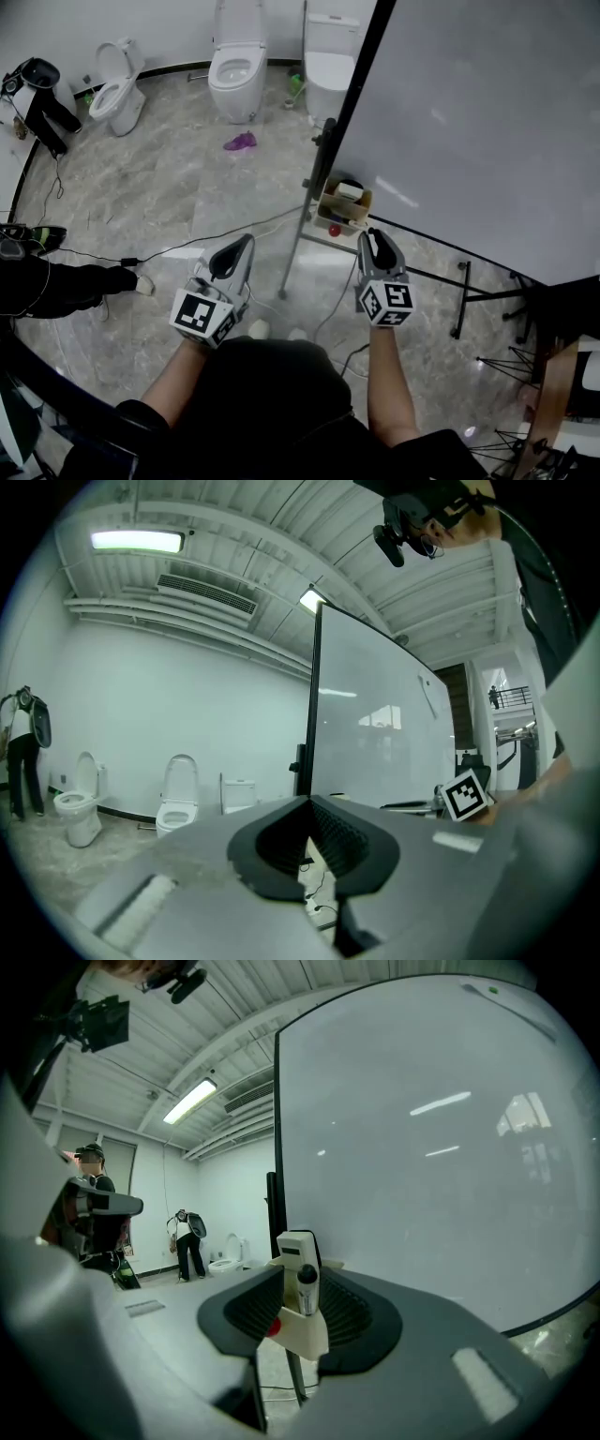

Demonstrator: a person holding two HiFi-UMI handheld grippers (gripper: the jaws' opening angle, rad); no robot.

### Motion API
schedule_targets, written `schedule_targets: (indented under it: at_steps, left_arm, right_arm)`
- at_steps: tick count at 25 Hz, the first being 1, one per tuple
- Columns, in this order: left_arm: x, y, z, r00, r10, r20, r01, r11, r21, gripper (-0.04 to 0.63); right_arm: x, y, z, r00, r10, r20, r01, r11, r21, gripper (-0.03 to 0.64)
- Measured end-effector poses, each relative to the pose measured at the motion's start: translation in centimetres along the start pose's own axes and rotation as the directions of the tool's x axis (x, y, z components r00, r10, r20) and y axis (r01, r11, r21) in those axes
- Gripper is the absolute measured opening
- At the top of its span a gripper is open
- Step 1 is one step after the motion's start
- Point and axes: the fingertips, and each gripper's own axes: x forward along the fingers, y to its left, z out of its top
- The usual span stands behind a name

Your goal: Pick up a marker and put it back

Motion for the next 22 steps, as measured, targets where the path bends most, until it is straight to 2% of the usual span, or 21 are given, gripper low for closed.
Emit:
schedule_targets:
  at_steps: [8,14,20,22]
  left_arm:
    - [-0.1,-1.4,0.0,0.998,-0.064,0.003,0.064,0.998,-0.014,0.005]
    - [0.4,-3.0,0.5,0.991,-0.130,0.022,0.131,0.991,-0.018,0.005]
    - [1.0,-4.8,0.2,0.980,-0.197,0.004,0.197,0.980,-0.002,0.005]
    - [1.3,-5.5,0.2,0.973,-0.228,0.023,0.229,0.974,-0.004,0.005]
  right_arm:
    - [-3.0,1.3,1.1,1.000,-0.015,0.024,0.015,1.000,0.010,0.121]
    - [-5.4,3.3,1.9,0.999,0.004,0.037,-0.004,1.000,0.007,0.026]
    - [-7.5,4.7,3.2,0.998,0.009,0.064,-0.009,1.000,0.004,0.009]
    - [-8.3,4.8,3.7,0.997,0.001,0.073,-0.001,1.000,0.001,0.009]
